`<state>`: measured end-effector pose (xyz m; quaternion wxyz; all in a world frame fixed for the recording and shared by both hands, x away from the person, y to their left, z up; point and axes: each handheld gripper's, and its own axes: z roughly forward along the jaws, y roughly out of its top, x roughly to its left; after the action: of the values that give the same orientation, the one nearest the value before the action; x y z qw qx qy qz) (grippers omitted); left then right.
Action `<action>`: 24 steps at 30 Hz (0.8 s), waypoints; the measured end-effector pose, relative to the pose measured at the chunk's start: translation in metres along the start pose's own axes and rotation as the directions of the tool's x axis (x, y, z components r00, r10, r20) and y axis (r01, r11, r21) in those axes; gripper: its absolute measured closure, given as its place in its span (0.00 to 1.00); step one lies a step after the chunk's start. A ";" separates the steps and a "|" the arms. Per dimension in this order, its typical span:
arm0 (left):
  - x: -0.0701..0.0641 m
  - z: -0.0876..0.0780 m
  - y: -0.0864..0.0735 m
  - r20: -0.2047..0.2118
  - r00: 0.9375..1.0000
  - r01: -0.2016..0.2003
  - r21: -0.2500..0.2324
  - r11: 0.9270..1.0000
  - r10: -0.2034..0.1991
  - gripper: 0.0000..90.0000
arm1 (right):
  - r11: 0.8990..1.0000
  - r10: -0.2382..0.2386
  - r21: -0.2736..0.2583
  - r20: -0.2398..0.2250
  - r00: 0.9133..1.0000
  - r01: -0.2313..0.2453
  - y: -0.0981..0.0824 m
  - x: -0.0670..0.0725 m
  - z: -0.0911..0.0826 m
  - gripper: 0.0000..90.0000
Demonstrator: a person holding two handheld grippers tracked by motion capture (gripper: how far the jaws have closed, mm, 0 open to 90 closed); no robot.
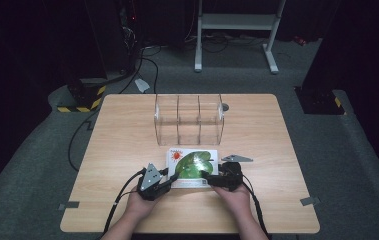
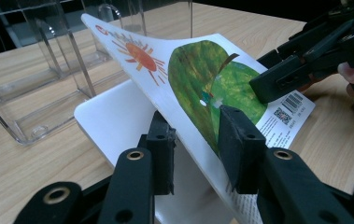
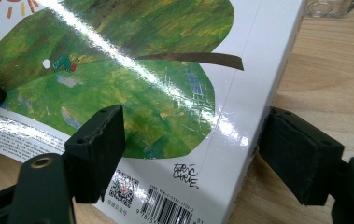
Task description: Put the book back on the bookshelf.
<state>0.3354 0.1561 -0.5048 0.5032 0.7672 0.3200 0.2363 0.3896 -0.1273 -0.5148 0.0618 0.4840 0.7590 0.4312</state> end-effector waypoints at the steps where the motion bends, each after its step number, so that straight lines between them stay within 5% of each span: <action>1: 0.002 0.001 -0.001 0.012 0.999 0.029 0.003 1.000 -0.030 0.74 | 1.000 -0.006 -0.007 0.005 1.000 0.006 0.000 0.000 -0.001 0.27; 12: 0.006 0.002 -0.001 0.030 0.995 0.093 0.021 0.995 -0.093 0.75 | 0.999 -0.022 -0.033 0.041 0.999 0.023 -0.003 0.004 -0.009 0.34; 24: 0.006 0.001 -0.001 0.027 0.994 0.101 0.027 0.995 -0.102 0.76 | 0.996 -0.059 -0.059 0.087 0.994 0.065 -0.006 0.011 -0.015 0.36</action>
<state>0.3399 0.1599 -0.5056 0.5090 0.7597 0.3544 0.1952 0.3719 -0.1284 -0.5066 0.1224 0.4761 0.7567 0.4310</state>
